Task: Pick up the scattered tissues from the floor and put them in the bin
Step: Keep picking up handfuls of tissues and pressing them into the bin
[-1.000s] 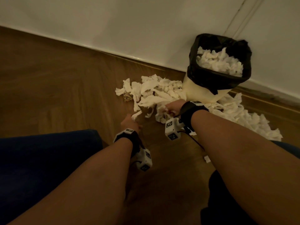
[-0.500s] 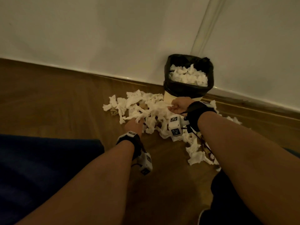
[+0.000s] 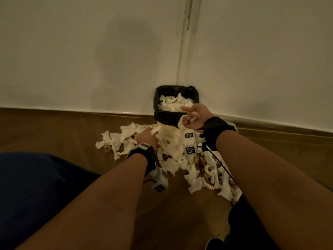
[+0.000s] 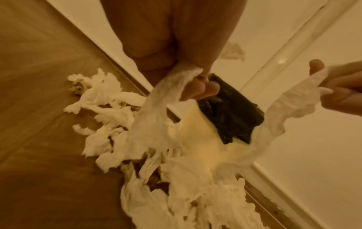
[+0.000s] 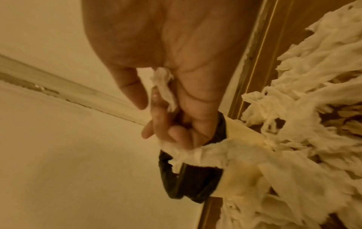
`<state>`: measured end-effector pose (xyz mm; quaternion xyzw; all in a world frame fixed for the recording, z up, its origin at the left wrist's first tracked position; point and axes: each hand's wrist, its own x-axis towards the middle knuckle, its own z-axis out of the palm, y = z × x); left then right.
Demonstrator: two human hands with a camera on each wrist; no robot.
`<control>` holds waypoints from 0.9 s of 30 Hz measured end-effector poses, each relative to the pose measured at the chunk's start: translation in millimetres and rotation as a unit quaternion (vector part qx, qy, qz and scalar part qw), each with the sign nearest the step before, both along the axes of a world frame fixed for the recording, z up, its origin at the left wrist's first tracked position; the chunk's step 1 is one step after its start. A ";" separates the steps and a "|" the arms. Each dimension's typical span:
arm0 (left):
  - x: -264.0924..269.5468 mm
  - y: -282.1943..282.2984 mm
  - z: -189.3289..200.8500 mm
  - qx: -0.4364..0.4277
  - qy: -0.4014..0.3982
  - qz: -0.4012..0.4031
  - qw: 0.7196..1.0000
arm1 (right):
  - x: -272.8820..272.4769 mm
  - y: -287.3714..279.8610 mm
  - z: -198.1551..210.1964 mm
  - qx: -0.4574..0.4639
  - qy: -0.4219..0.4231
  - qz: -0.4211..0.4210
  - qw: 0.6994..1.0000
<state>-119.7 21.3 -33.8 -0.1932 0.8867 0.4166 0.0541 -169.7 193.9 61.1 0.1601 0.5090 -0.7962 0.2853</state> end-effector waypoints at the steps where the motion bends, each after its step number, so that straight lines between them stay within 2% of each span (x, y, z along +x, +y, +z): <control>1: -4.4 0.1 6.6 -0.037 -0.003 -0.015 0.999 | 0.8 0.8 6.5 0.008 0.013 -0.002 1.000; 3: -9.0 6.8 24.2 -0.032 -0.013 -0.047 0.998 | 4.8 4.7 21.2 0.039 0.063 -0.019 0.997; 6: -6.3 23.4 41.3 0.094 0.009 -0.106 0.990 | 8.3 8.5 41.8 0.028 0.124 -0.015 0.992; 10: -5.9 49.9 61.1 0.159 0.032 -0.179 0.970 | 13.9 19.9 63.1 -0.051 0.138 -0.013 0.989; 13: -8.3 62.5 77.1 0.239 0.038 -0.166 0.956 | 19.5 30.5 67.5 -0.079 0.125 -0.030 0.989; 15: -10.3 67.9 87.5 0.261 0.054 -0.145 0.953 | 21.2 38.5 67.3 -0.040 0.117 -0.047 0.991; 18: -11.0 74.2 105.5 0.259 0.097 -0.134 0.952 | 25.8 51.1 58.3 0.143 0.161 -0.019 0.976; 19: -11.9 76.0 110.2 0.254 0.108 -0.129 0.952 | 28.1 53.4 54.3 0.179 0.169 -0.010 0.969; 20: -11.1 77.7 116.1 0.243 0.115 -0.130 0.954 | 30.1 55.4 50.8 0.179 0.163 -0.009 0.970; 22: -10.0 82.4 129.0 0.191 0.133 -0.166 0.958 | 33.6 58.2 48.7 0.103 0.131 -0.014 0.986; 24: -9.3 87.5 141.2 0.047 0.163 -0.241 0.956 | 38.1 59.3 56.6 -0.013 0.099 0.004 0.995; 26: -9.7 91.2 150.1 -0.124 0.172 -0.306 0.928 | 38.4 59.8 66.5 -0.083 0.098 0.035 0.991; 27: -12.2 91.6 152.4 -0.194 0.168 -0.328 0.909 | 39.0 58.4 70.5 -0.083 0.105 0.054 0.990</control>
